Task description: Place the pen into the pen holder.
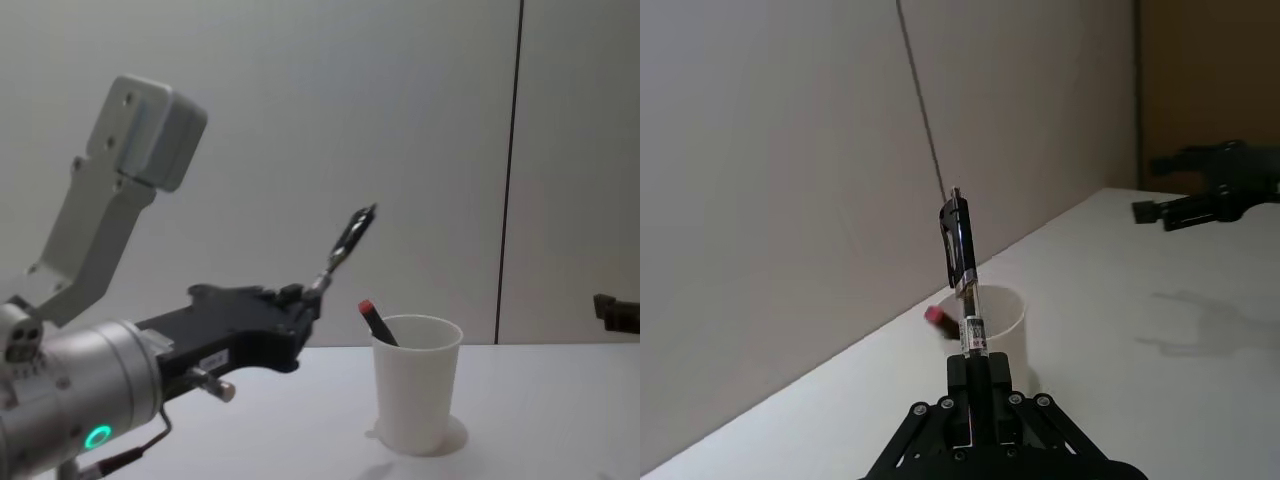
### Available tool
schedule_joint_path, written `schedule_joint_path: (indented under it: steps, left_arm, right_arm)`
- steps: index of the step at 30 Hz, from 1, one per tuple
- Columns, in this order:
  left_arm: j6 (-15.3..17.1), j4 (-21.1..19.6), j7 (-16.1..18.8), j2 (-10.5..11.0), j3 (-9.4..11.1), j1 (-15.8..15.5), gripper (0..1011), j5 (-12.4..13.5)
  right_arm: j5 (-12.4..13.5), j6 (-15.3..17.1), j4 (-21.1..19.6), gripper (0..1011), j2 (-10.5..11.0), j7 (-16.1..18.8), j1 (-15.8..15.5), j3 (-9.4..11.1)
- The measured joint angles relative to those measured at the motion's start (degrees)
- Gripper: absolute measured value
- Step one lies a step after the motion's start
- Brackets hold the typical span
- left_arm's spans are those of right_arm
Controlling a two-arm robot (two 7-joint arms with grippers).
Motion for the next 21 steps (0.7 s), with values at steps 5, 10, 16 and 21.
schedule_joint_path:
  steps: [5, 10, 16, 21]
  left_arm:
    - [-2.0, 1.4, -4.2, -0.8, 0.3, -1.6, 133, 1.2]
    - [-2.8, 2.7, -7.1, -1.7, 0.7, -3.1, 133, 2.8]
    - [-3.1, 4.6, -10.1, -3.1, 1.4, -5.2, 133, 4.9]
    - [-2.9, 5.7, -11.5, -4.1, 1.8, -6.6, 133, 6.8]
  right_arm:
    - [0.0, 0.0, 0.0, 1002, 0.0, 0.0, 0.0, 0.0]
    - [0.0, 0.0, 0.0, 1002, 0.0, 0.0, 0.0, 0.0]
    - [0.0, 0.0, 0.0, 1002, 0.0, 0.0, 0.0, 0.0]
    - [0.0, 0.0, 0.0, 1002, 0.0, 0.0, 0.0, 0.0]
